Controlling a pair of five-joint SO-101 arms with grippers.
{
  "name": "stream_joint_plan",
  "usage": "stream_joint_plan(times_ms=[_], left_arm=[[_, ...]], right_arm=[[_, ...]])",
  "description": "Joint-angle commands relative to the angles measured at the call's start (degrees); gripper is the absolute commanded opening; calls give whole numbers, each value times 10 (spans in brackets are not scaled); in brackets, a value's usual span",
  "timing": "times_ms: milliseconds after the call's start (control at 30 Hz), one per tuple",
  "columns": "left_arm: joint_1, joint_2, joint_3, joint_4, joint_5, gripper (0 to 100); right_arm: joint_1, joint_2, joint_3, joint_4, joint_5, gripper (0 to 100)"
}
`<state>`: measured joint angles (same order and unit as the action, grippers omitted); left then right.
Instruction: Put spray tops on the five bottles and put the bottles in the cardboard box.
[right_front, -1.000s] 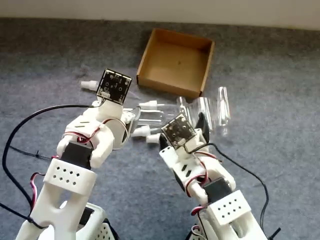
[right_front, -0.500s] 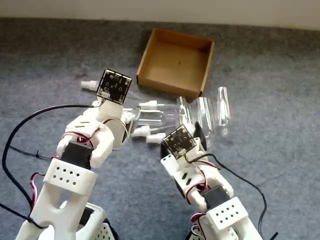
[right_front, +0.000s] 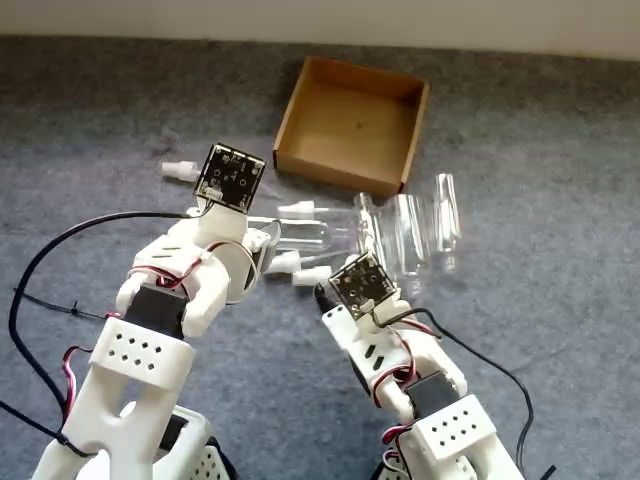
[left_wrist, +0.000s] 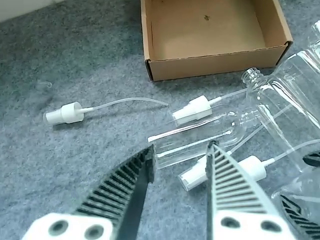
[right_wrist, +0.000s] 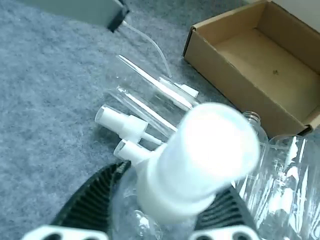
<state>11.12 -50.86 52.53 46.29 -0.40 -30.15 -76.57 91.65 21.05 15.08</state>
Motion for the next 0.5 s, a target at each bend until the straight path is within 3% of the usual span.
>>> stream_joint_plan(times_ms=[0,300,467], left_arm=[[-6,-6,-4,0,-3,168],[-10,-6,-2,0,-3,168],[-55,-6,-1,2,-3,168]], right_arm=[[16,-5,-32,-8,-6,3],[23,-6,-73,-8,-7,3],[39,1,-147,9,-7,3]])
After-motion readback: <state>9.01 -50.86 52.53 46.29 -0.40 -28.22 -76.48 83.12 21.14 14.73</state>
